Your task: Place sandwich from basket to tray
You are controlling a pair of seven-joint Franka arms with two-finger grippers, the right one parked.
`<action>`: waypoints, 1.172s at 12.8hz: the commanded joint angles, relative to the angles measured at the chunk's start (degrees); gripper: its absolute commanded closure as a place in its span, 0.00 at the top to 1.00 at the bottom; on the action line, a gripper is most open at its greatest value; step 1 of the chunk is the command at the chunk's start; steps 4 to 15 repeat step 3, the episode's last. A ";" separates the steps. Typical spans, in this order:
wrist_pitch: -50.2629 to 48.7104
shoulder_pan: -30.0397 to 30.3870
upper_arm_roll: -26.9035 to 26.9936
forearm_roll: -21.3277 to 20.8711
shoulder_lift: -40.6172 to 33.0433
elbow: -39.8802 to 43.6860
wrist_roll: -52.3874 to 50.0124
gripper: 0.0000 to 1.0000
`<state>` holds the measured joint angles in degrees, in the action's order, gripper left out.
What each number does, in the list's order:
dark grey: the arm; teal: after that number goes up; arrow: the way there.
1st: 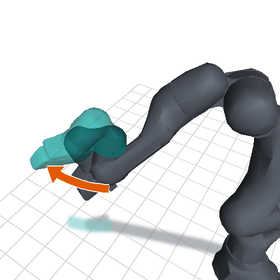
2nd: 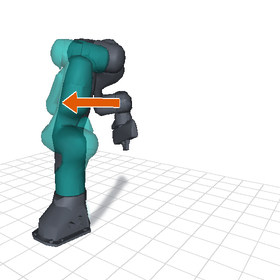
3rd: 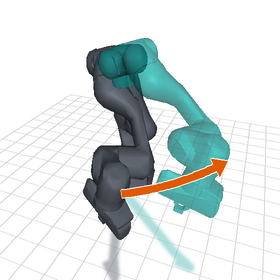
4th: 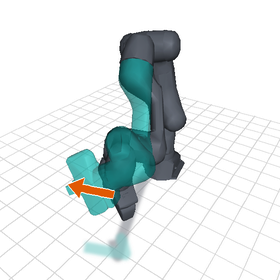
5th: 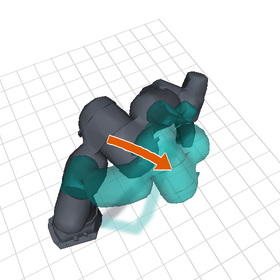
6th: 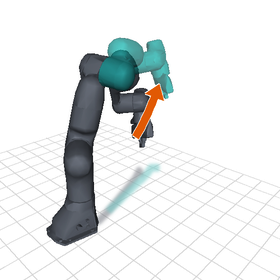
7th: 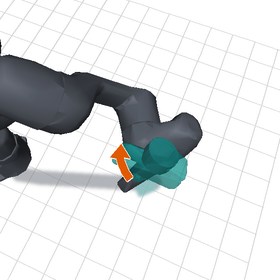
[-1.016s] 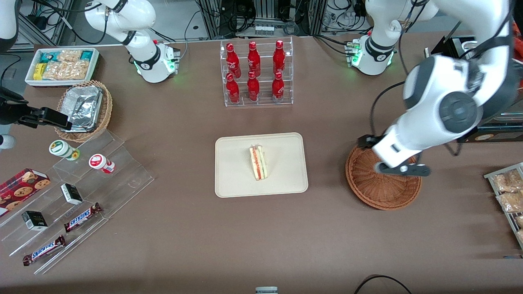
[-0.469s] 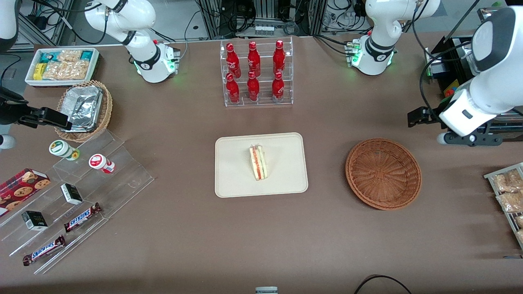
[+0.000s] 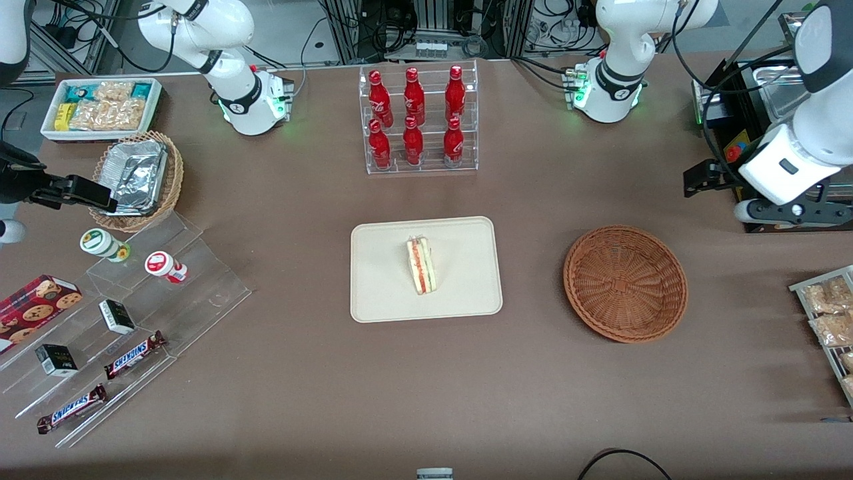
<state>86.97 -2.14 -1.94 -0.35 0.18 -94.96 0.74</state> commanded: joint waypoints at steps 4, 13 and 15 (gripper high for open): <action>-4.26 0.20 -0.08 -1.23 0.61 3.81 1.11 1.00; -4.26 0.20 -0.08 -1.23 0.61 3.81 1.11 1.00; -4.26 0.20 -0.08 -1.23 0.61 3.81 1.11 1.00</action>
